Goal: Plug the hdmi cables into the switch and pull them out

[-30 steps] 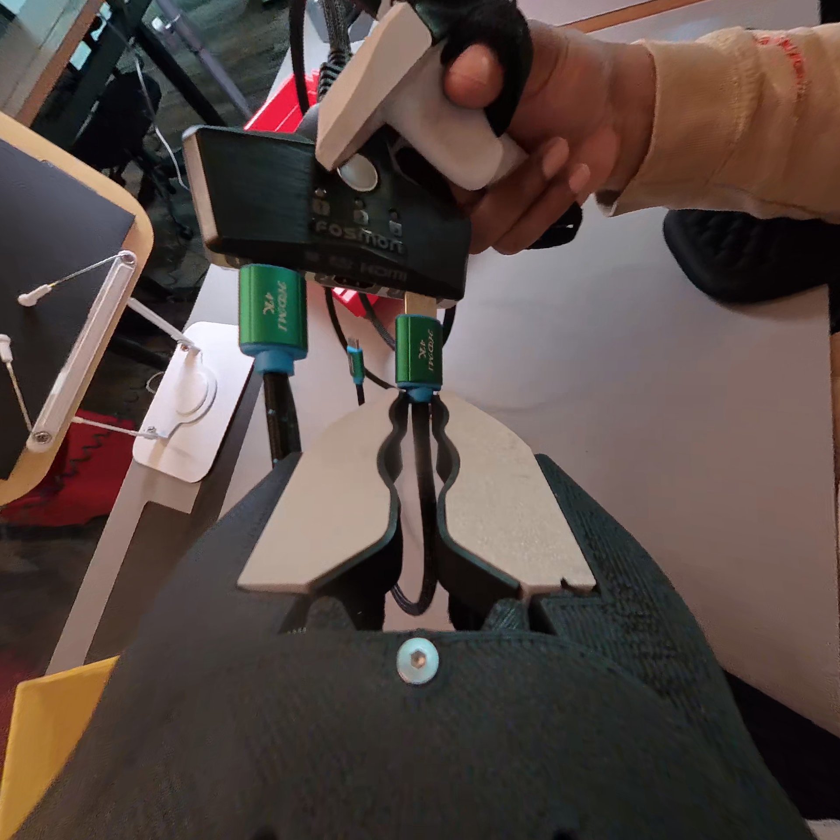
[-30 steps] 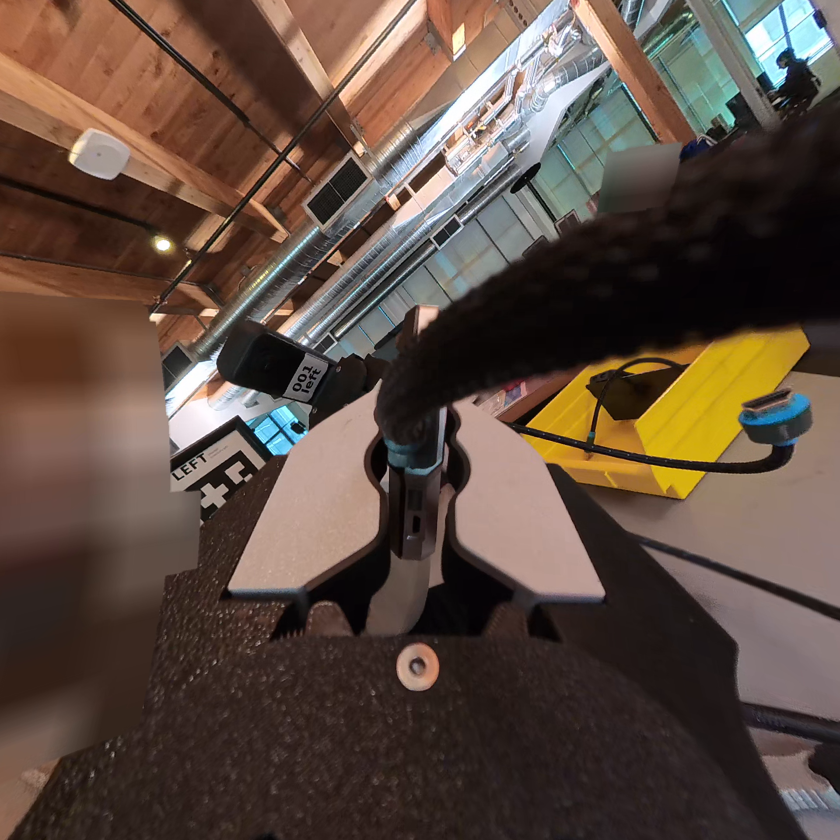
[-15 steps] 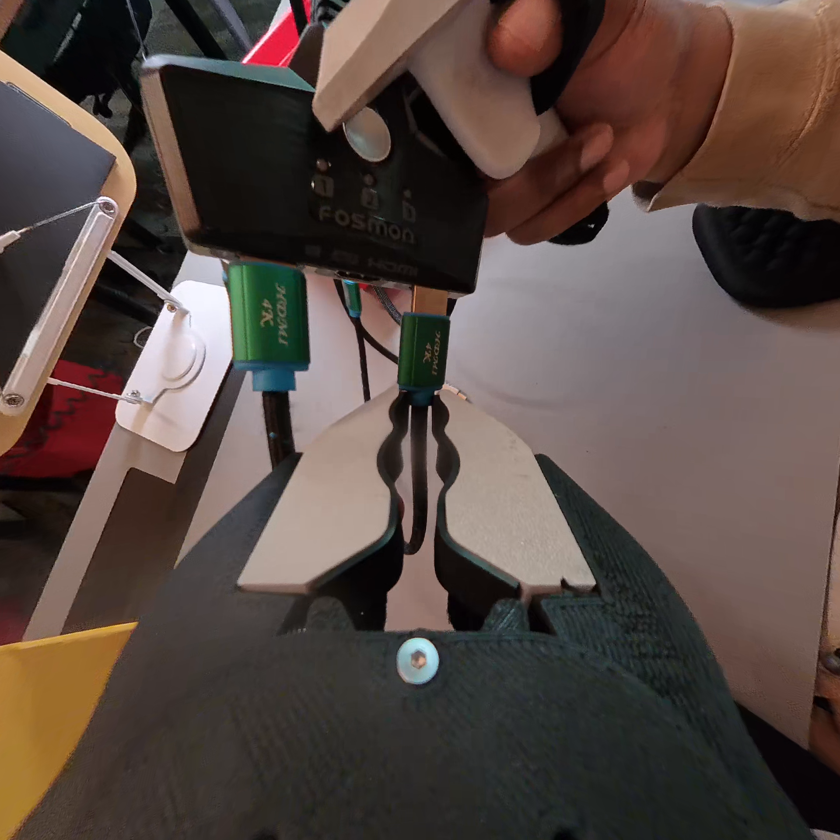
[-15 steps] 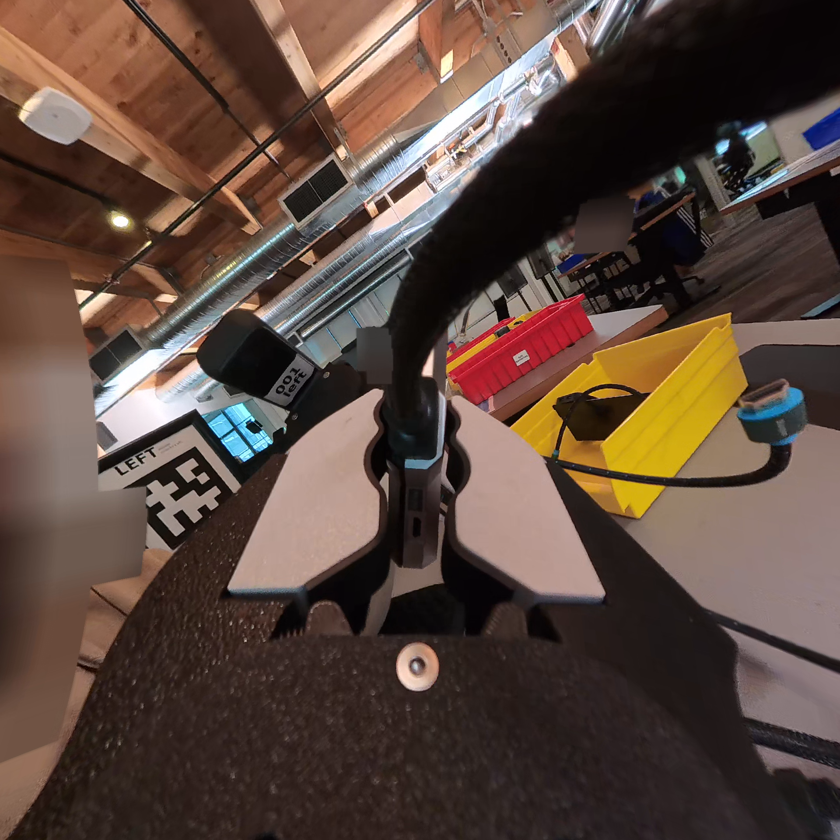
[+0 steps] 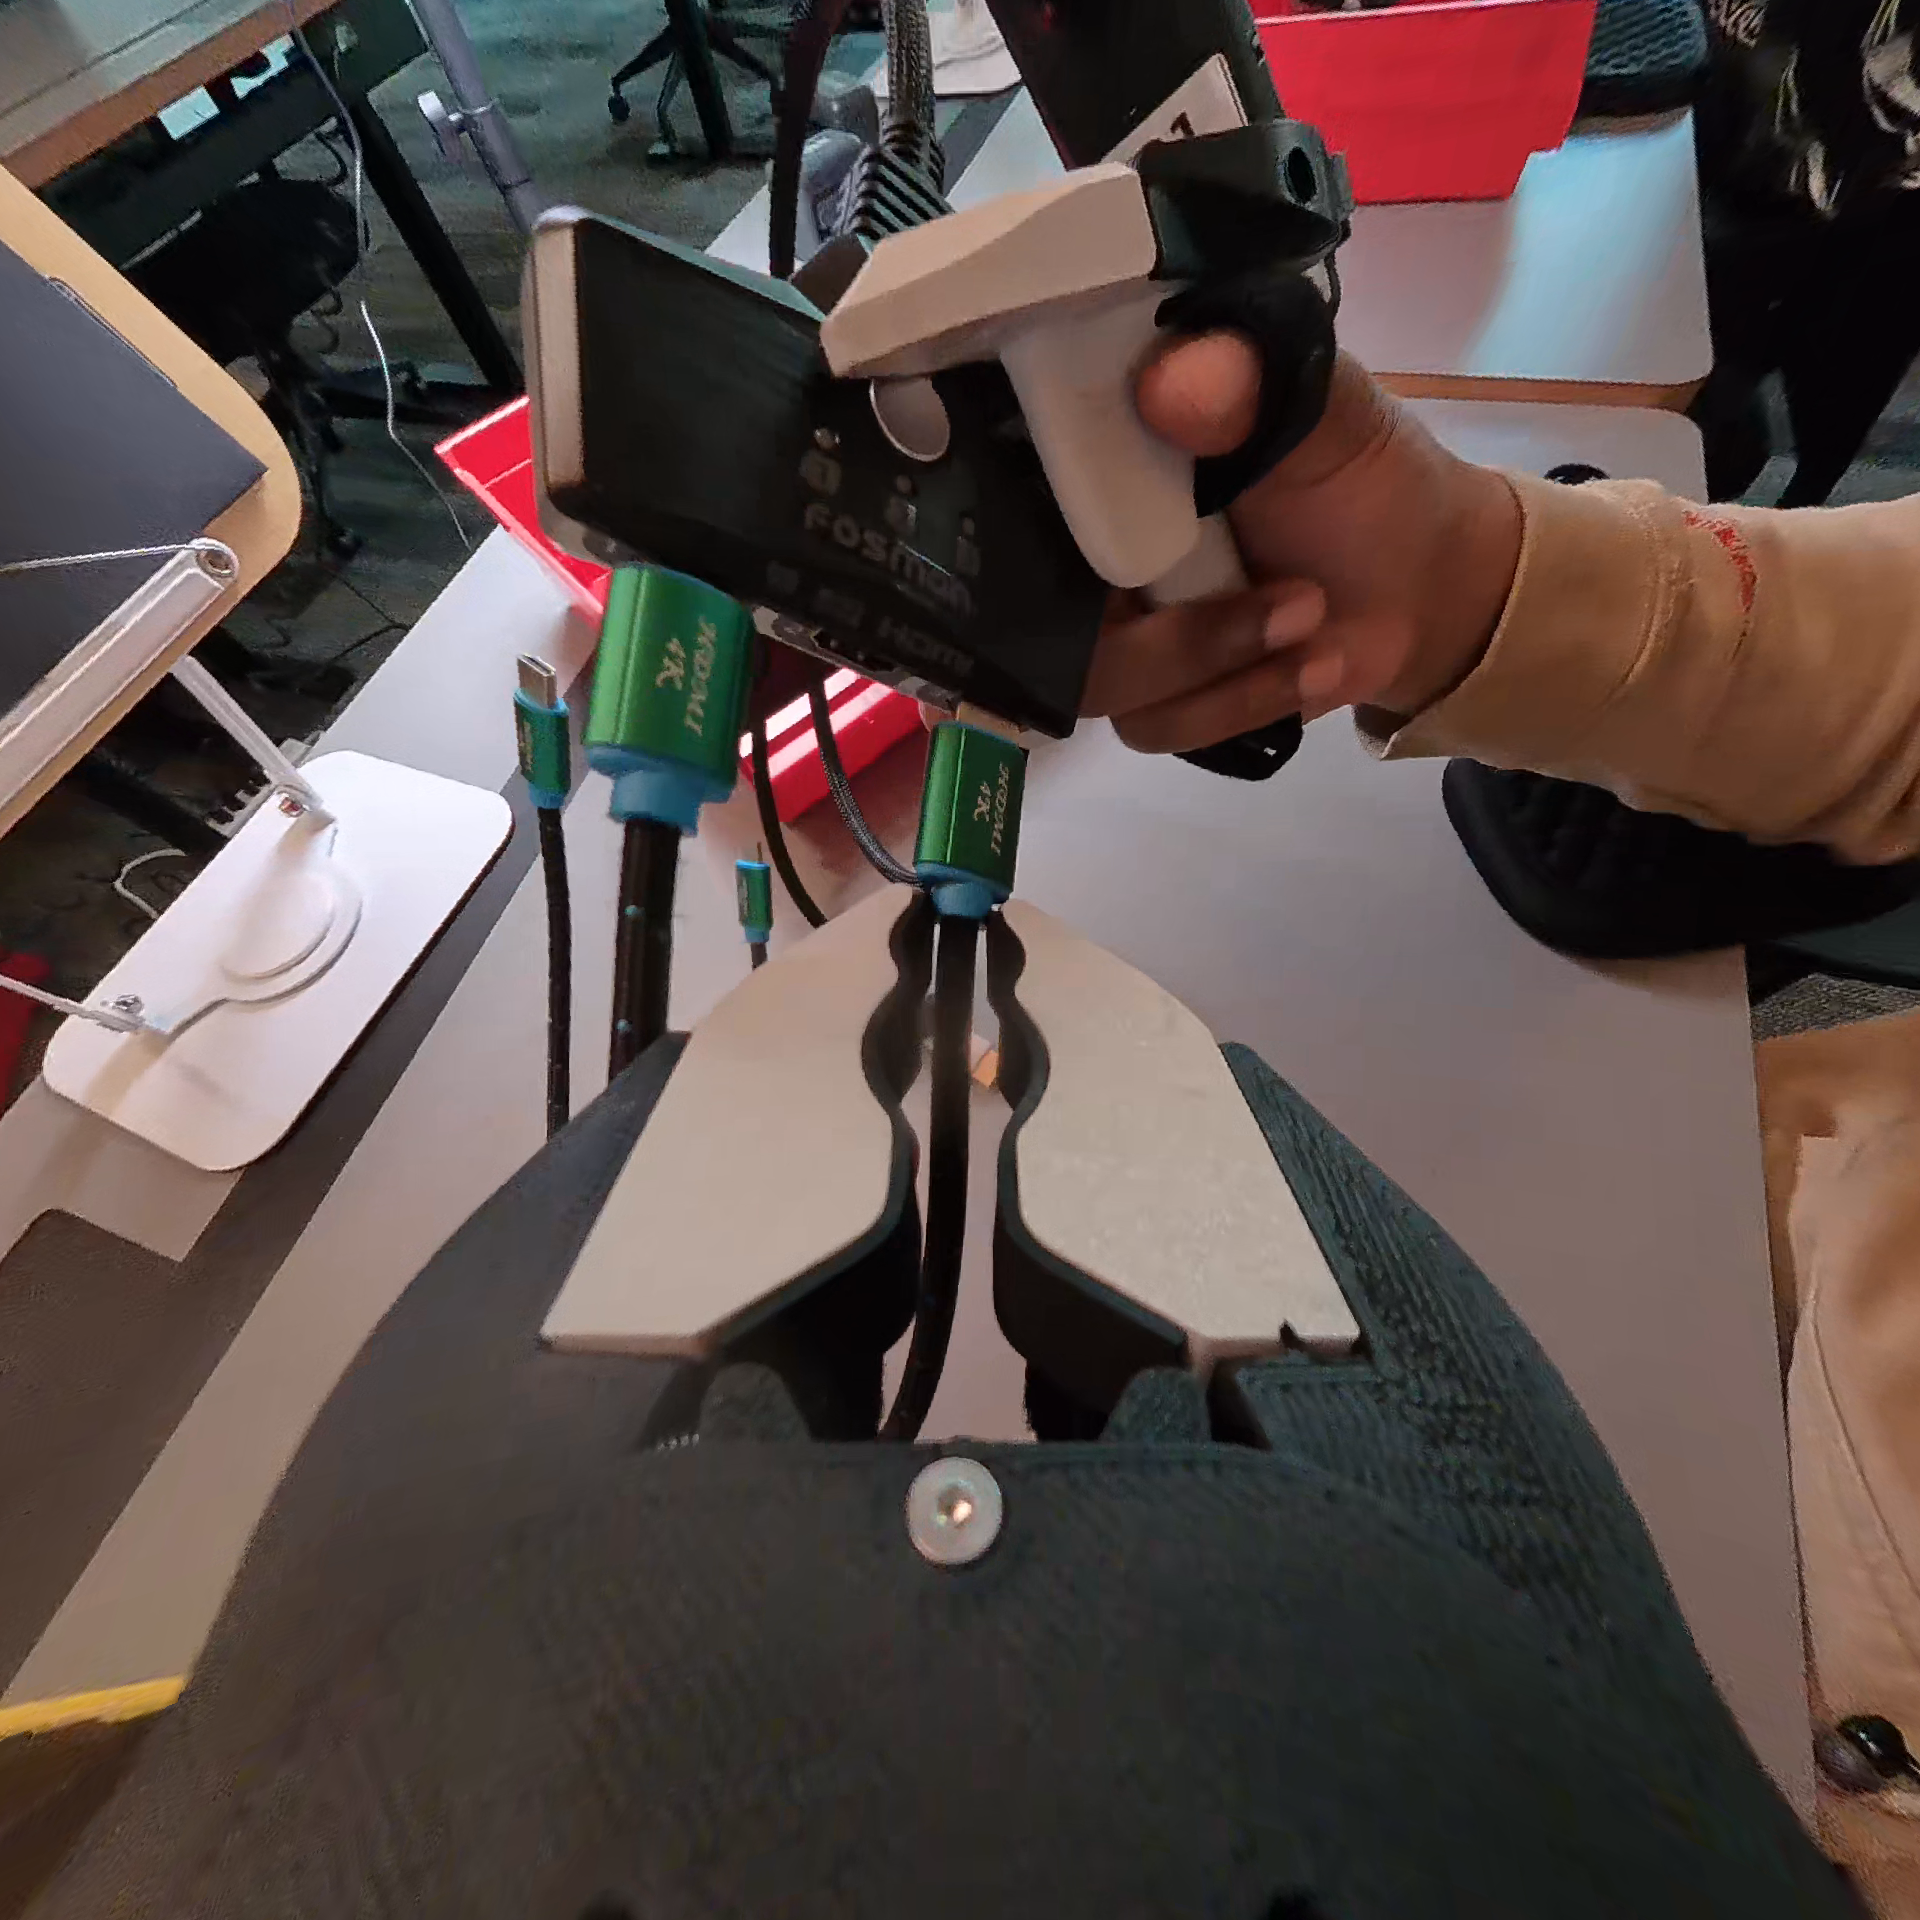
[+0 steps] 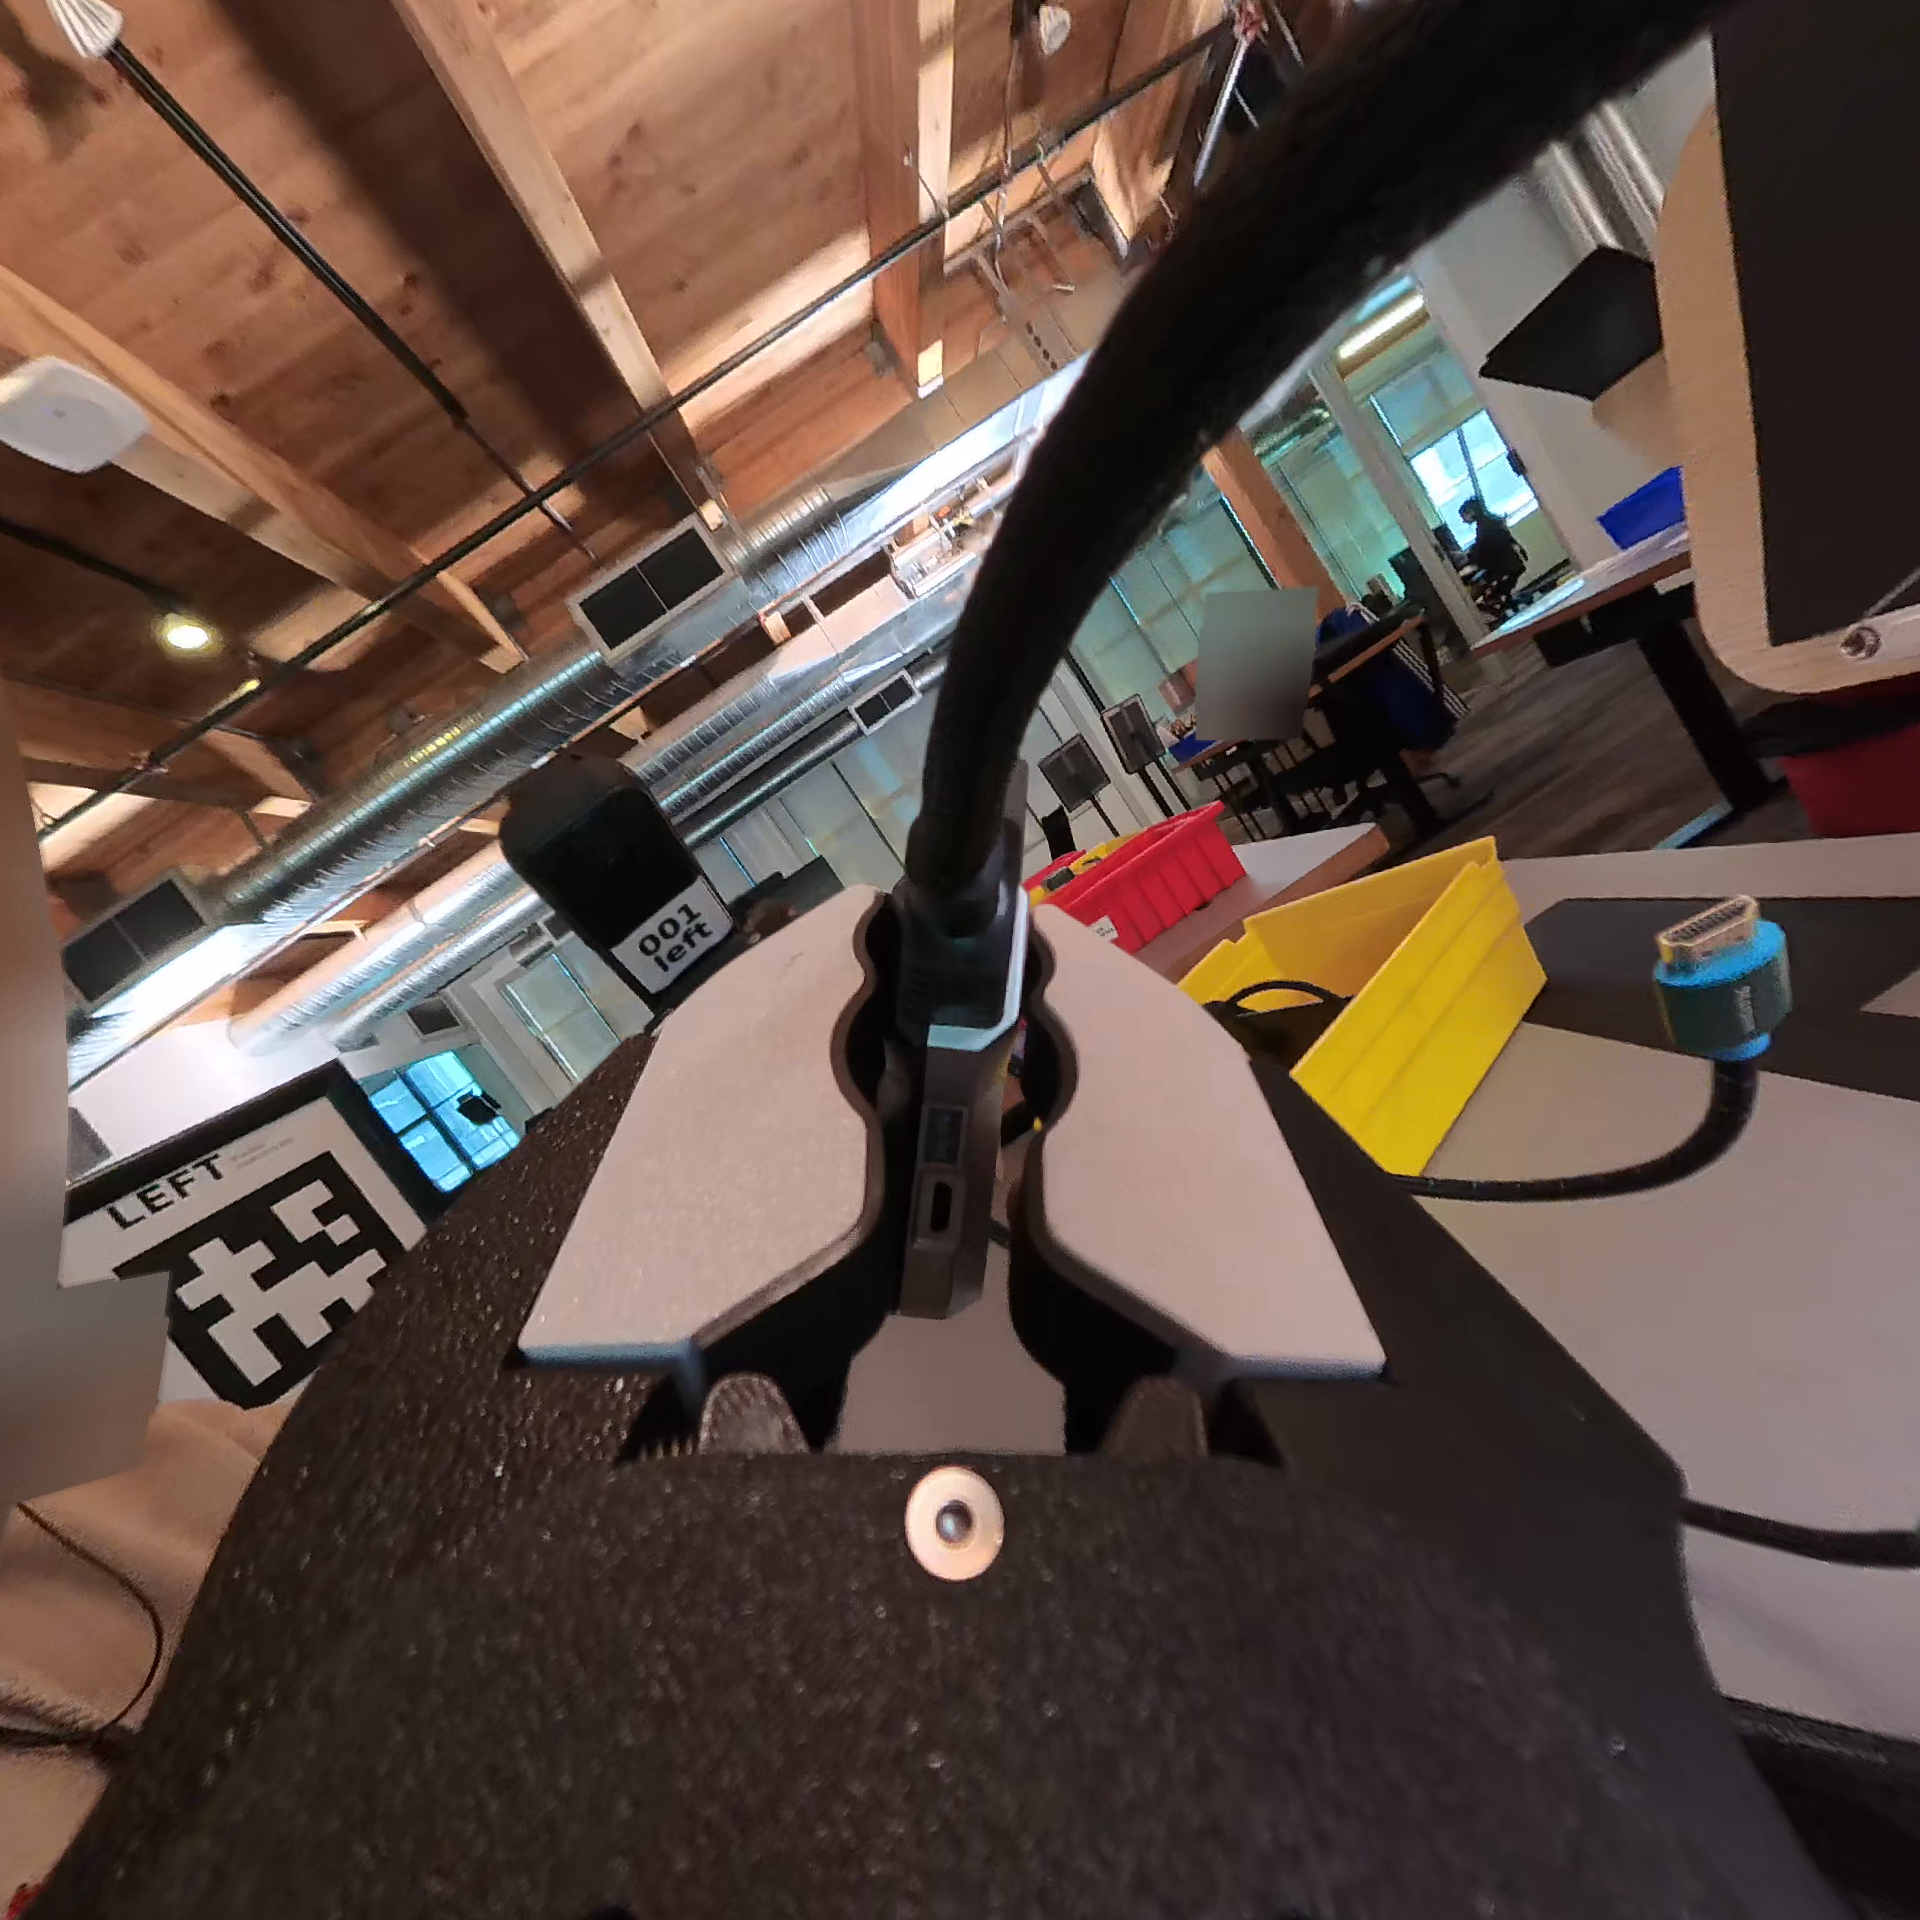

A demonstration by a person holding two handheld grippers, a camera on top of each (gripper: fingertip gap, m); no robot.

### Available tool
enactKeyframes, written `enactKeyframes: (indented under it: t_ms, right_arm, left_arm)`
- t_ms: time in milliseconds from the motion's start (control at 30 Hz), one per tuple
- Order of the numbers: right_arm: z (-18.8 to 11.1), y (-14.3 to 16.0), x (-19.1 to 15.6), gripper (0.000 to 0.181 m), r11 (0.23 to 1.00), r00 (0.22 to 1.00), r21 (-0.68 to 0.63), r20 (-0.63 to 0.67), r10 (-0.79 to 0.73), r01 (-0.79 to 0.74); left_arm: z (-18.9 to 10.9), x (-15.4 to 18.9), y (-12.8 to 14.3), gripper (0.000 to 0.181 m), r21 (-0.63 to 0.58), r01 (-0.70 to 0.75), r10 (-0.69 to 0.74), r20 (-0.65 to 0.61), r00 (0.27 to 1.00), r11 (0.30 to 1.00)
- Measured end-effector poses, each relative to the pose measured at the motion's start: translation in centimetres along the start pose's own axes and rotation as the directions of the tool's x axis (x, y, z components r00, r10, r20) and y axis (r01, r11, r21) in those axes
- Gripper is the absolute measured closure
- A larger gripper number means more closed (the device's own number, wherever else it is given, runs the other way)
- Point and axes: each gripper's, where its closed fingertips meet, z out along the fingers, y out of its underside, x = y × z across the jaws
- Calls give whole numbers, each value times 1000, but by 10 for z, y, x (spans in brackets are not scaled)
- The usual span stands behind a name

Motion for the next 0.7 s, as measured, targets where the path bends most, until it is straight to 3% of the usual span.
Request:
enactKeyframes:
  t_ms: [33, 200, 333, 533, 700]
  right_arm:
    - [-1, 0, 2, 158, 1000, 1000, -18, -6, -2, 1]
    - [-8, 12, 2, 149, 969, 996, -230, 6, -91, 90]
    - [-14, 34, -1, 144, 913, 993, -391, 50, -107, 118]
    - [-15, 47, -2, 150, 909, 997, -417, 69, 34, -2]
    - [-15, 39, -7, 154, 927, 992, -366, 119, -37, 79]
  left_arm:
    - [0, -1, -1, 171, 13, -5, 5, -2, 1000, 1000]
    - [-16, -1, -9, 171, 79, -55, 56, -6, 998, 995]
    - [-24, -4, 1, 171, 27, -148, 147, 33, 989, 989]
    - [-19, -9, 9, 171, -54, -253, 258, 106, 960, 966]
    - [-11, -14, 7, 170, -65, -356, 361, 183, 914, 932]
